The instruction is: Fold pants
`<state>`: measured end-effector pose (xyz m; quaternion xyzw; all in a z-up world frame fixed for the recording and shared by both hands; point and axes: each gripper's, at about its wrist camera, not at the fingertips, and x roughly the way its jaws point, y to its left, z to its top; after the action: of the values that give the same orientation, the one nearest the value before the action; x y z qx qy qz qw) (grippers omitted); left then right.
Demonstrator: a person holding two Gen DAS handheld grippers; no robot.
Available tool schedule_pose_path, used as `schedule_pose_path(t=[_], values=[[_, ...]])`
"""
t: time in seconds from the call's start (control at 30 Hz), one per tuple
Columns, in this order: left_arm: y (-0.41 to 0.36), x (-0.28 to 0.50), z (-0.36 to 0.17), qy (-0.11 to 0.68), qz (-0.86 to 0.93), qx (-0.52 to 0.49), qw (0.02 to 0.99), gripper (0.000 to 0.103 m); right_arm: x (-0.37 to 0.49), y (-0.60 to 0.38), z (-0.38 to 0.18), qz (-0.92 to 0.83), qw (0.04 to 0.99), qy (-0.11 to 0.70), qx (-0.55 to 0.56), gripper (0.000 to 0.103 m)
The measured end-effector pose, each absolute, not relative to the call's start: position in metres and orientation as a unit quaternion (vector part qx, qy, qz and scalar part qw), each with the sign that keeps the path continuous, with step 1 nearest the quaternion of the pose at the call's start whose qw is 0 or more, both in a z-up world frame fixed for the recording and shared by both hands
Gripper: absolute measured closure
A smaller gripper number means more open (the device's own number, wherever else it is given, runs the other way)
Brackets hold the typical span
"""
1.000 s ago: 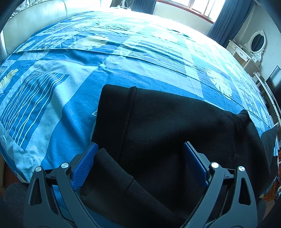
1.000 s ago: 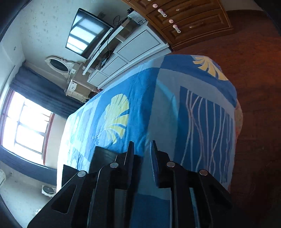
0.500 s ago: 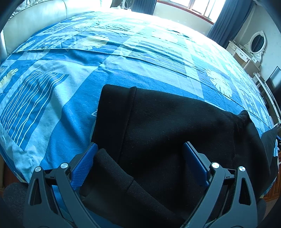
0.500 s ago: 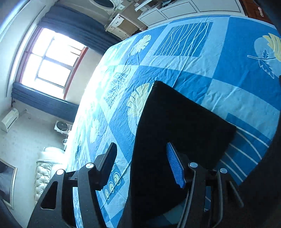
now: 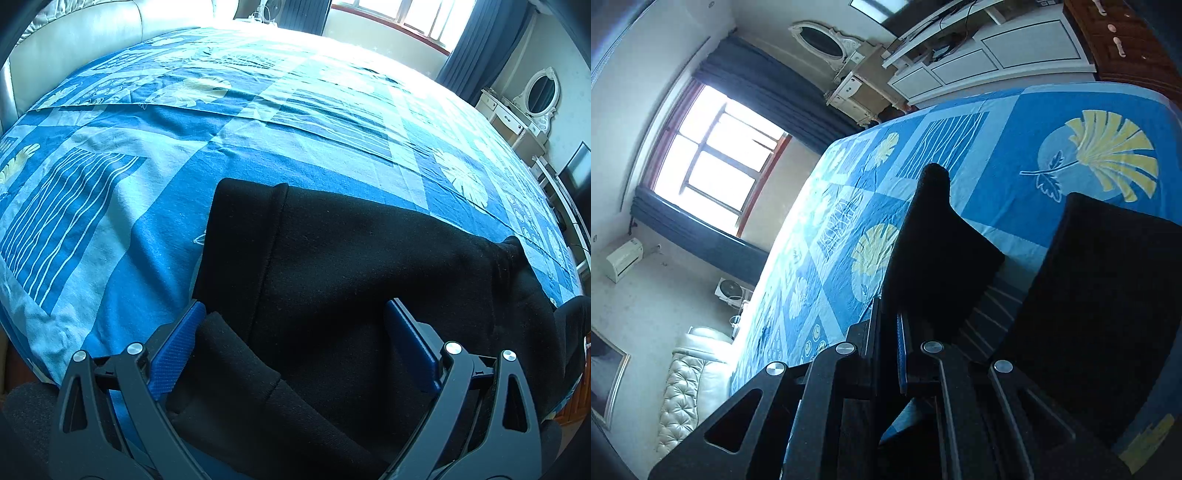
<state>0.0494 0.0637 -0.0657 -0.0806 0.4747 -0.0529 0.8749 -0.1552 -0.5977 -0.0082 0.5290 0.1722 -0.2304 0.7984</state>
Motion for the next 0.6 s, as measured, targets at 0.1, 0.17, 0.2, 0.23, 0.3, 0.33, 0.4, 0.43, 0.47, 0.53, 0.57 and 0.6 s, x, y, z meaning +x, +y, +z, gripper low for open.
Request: schedule_pose_path(t=[0.1, 0.17, 0.2, 0.23, 0.3, 0.33, 0.4, 0.43, 0.47, 0.53, 0.57, 0.6], values=[[0.064, 0.049, -0.065, 0.476, -0.053, -0.082, 0.874, 0.006, -0.207, -0.599, -0.023, -0.254, 0.785, 0.15, 0.544, 0.096], [0.064, 0.049, -0.065, 0.476, -0.053, -0.081, 0.874, 0.006, -0.231, -0.599, -0.042, -0.271, 0.77, 0.153, 0.557, 0.096], [0.064, 0.049, -0.065, 0.475, -0.053, -0.081, 0.875, 0.006, -0.241, -0.601, -0.054, -0.277, 0.76, 0.158, 0.566, 0.097], [0.064, 0.049, -0.065, 0.475, -0.052, -0.08, 0.875, 0.006, -0.248, -0.603, -0.067, -0.283, 0.75, 0.161, 0.576, 0.097], [0.064, 0.049, -0.065, 0.476, -0.05, -0.079, 0.874, 0.006, -0.258, -0.605, -0.087, -0.289, 0.732, 0.163, 0.595, 0.097], [0.064, 0.049, -0.065, 0.477, -0.05, -0.079, 0.874, 0.006, -0.26, -0.605, -0.094, -0.292, 0.729, 0.163, 0.597, 0.097], [0.064, 0.049, -0.065, 0.477, -0.049, -0.079, 0.874, 0.006, -0.254, -0.604, -0.104, -0.292, 0.727, 0.167, 0.598, 0.097], [0.064, 0.049, -0.065, 0.477, -0.049, -0.079, 0.874, 0.006, -0.251, -0.604, -0.104, -0.288, 0.73, 0.172, 0.595, 0.097], [0.064, 0.049, -0.065, 0.477, -0.049, -0.078, 0.874, 0.006, -0.248, -0.605, -0.101, -0.285, 0.735, 0.178, 0.589, 0.097], [0.063, 0.049, -0.065, 0.477, -0.048, -0.077, 0.874, 0.006, -0.25, -0.608, -0.094, -0.284, 0.739, 0.192, 0.579, 0.095], [0.063, 0.049, -0.065, 0.477, -0.048, -0.077, 0.874, 0.006, -0.251, -0.611, -0.087, -0.293, 0.741, 0.201, 0.57, 0.094], [0.063, 0.049, -0.065, 0.477, -0.047, -0.077, 0.874, 0.006, -0.253, -0.612, -0.076, -0.307, 0.745, 0.209, 0.554, 0.094]])
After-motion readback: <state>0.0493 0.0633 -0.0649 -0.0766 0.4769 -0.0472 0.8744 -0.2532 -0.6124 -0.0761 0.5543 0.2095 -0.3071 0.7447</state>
